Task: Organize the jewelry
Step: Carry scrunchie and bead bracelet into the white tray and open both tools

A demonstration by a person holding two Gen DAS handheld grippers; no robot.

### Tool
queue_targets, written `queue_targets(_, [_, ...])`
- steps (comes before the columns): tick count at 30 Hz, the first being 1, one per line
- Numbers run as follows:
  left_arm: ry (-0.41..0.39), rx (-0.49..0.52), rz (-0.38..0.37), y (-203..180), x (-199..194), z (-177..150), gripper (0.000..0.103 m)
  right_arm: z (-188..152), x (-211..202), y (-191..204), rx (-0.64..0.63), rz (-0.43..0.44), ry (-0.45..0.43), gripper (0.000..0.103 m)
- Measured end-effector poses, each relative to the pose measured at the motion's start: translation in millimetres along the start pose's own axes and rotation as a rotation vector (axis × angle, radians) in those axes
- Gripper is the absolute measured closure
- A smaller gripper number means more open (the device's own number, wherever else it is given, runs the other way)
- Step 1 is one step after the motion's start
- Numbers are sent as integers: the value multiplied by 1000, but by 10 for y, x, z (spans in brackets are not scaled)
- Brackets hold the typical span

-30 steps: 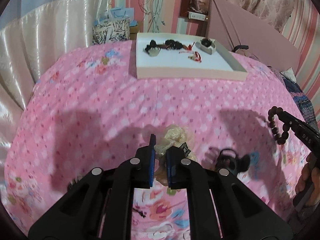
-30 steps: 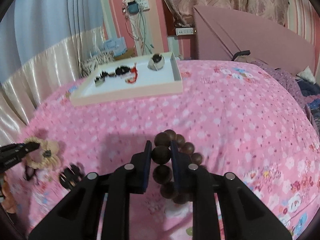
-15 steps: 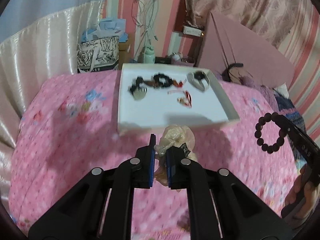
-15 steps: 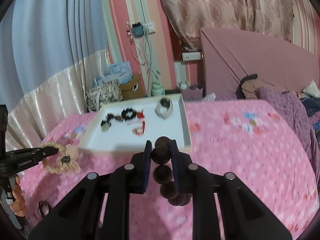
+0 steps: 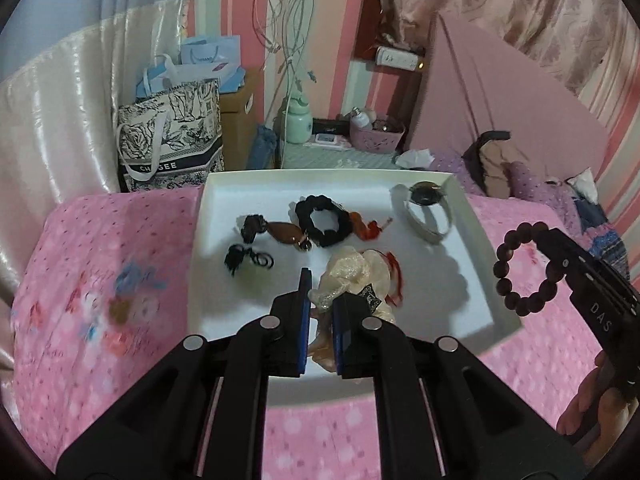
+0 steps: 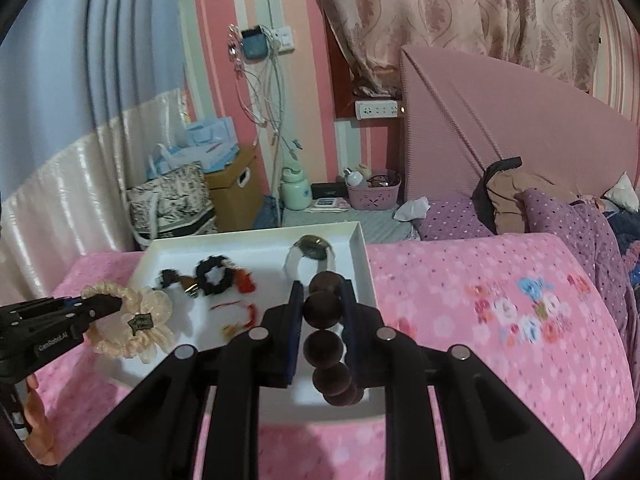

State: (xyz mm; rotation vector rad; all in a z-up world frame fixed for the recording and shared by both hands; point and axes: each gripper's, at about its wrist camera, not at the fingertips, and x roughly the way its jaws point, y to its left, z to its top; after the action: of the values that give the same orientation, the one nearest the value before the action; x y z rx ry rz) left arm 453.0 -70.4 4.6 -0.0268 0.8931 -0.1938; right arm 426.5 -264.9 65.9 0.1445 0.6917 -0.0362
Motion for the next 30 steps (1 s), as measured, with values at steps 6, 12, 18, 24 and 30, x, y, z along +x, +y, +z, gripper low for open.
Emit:
queue_targets(6, [27, 14, 40, -8, 392, 55, 96, -12, 325, 29, -29, -18, 11, 84])
queue_targets(12, [57, 28, 78, 27, 617, 4, 95, -161, 527, 174, -104, -20, 61, 84])
queue_targets(18, [72, 22, 93, 113, 730, -19, 95, -303, 673, 344, -160, -13, 115, 84])
queue_targets(24, [102, 17, 119, 161, 901, -74, 95, -362, 766, 338, -164, -12, 141, 84])
queue_targets(30, [99, 33, 148, 141, 957, -110, 95, -417, 930, 250, -127, 7, 189, 84])
